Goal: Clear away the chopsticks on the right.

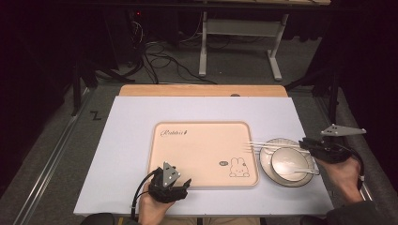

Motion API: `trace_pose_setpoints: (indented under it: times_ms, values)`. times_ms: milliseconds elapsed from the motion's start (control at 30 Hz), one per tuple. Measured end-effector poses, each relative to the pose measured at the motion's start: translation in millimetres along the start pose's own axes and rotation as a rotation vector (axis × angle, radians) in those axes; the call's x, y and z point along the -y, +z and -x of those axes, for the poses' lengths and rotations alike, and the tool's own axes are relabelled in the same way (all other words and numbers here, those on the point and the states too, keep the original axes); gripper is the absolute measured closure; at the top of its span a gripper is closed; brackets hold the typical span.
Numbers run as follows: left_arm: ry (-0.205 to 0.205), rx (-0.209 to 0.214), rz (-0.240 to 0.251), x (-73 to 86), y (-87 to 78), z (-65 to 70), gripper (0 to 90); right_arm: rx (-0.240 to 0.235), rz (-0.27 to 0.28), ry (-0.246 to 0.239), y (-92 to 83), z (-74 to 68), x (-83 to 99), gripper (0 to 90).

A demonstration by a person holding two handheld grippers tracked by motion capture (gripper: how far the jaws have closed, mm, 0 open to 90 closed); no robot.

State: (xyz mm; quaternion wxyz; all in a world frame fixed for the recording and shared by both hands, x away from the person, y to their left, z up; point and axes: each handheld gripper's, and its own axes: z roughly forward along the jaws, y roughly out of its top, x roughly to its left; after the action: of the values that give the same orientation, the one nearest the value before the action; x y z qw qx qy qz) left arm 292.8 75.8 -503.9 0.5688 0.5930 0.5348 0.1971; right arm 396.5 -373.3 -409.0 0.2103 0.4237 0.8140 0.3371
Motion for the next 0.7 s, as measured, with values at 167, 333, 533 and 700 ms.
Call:
trace_pose_setpoints:
  times_ms: [167, 333, 533, 700]
  values:
    - [-0.002, -0.002, 0.005, -0.4, -1.2, -0.2, 31.0, 0.002, -0.037, -0.006, 10.5, 6.8, -2.0, 77.2]
    - [0.005, -0.005, 0.002, -0.2, -0.4, -0.3, 31.0, 0.003, -0.068, 0.0, 18.3, 14.6, -1.1, 77.9]
    - [0.012, -0.005, -0.007, 0.6, 0.4, 0.0, 31.0, 0.005, -0.11, -0.008, 29.6, 19.1, -0.7, 78.3]
    - [0.01, -0.006, -0.007, 1.3, 0.4, -0.4, 31.1, 0.006, -0.149, -0.021, 38.4, 20.9, -1.1, 78.2]
